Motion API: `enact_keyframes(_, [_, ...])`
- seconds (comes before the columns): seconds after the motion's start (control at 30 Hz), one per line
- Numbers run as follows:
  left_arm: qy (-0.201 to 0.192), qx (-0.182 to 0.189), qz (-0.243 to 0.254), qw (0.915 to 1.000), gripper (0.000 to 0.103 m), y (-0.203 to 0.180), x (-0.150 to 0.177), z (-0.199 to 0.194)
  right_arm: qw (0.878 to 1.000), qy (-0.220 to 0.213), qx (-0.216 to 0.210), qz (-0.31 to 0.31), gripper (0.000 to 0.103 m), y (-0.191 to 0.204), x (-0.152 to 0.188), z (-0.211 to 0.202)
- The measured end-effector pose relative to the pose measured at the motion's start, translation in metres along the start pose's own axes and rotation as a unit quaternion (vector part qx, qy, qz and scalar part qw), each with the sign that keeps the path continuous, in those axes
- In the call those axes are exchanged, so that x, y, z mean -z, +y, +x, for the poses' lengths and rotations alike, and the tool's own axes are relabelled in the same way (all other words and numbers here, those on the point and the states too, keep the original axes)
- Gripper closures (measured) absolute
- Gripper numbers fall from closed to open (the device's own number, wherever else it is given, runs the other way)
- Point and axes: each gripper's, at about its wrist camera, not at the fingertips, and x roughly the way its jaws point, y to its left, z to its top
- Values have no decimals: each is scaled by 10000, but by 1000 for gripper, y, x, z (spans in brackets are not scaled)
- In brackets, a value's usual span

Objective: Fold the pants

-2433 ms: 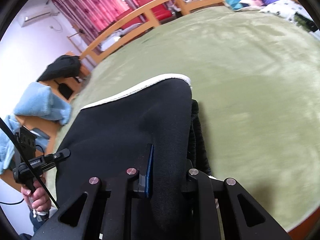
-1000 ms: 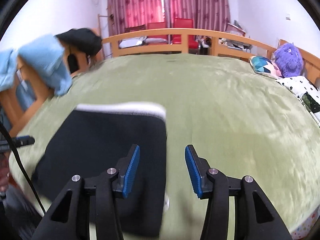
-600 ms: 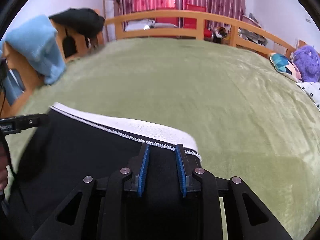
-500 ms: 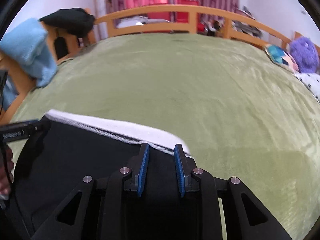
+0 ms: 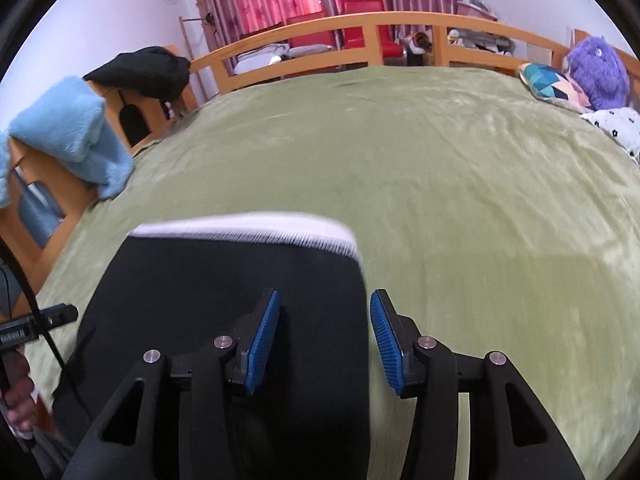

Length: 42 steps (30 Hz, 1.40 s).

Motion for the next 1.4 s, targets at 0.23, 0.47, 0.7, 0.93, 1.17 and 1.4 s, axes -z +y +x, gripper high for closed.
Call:
enact_keyframes(0.23, [96, -53, -186, 9998, 22, 14, 44, 4, 9965, 443, 695, -136, 53, 14, 64, -24])
enact_keyframes(0.47, [-265, 93, 437, 9986, 26, -29, 17, -67, 9959, 96, 874, -195, 54, 41, 51, -95])
enact_keyframes(0.7, [-908, 323, 809, 9921, 24, -93, 5, -130, 9924, -472, 1135, -47, 33, 52, 46, -172])
enact_keyframes(0.93, [-1213, -71, 1051, 9870, 18, -127, 26, -164, 9935, -763, 838, -136, 22, 53, 44, -210])
enact_keyframes(1.17, [-1199, -80, 780, 9897, 18, -116, 33, -164, 9937, -687, 880, -134, 8, 47, 50, -197])
enact_keyframes(1.4, [-1173, -59, 820, 9897, 17, -118, 36, -160, 9920, -802, 969, -60, 2, 48, 48, -202])
